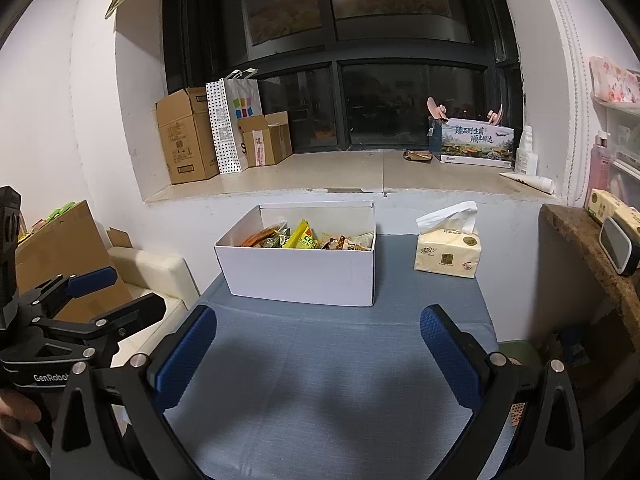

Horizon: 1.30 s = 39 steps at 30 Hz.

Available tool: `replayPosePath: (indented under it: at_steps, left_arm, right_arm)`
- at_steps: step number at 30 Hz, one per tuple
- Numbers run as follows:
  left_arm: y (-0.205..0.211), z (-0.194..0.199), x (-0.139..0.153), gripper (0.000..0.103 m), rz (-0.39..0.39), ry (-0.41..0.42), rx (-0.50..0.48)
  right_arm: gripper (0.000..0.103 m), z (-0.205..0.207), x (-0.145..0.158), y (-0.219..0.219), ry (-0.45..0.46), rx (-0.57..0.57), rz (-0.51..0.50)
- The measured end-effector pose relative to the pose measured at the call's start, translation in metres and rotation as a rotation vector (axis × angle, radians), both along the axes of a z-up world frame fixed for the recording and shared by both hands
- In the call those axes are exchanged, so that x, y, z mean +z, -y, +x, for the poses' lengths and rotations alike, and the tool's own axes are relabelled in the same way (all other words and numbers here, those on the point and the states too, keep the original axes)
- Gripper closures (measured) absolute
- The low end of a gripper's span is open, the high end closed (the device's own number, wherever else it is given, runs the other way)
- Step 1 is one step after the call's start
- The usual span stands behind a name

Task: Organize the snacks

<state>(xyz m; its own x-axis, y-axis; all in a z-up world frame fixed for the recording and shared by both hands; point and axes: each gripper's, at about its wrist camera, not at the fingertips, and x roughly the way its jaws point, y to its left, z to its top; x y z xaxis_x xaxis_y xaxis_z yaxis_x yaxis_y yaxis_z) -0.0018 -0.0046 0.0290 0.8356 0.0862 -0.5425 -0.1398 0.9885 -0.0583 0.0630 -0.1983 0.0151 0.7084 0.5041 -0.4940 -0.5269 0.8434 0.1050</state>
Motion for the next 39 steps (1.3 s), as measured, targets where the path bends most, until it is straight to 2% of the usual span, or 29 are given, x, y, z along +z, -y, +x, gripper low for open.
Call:
replayPosePath:
  at_steps: [39]
  left_arm:
    - [-0.0006,-0.0005,0.0008,0.0,0.011,-0.009,0.007]
  right_arm:
    - [0.0,-0.0052,0.0006,-0.0047,0.004,0.012,0.0]
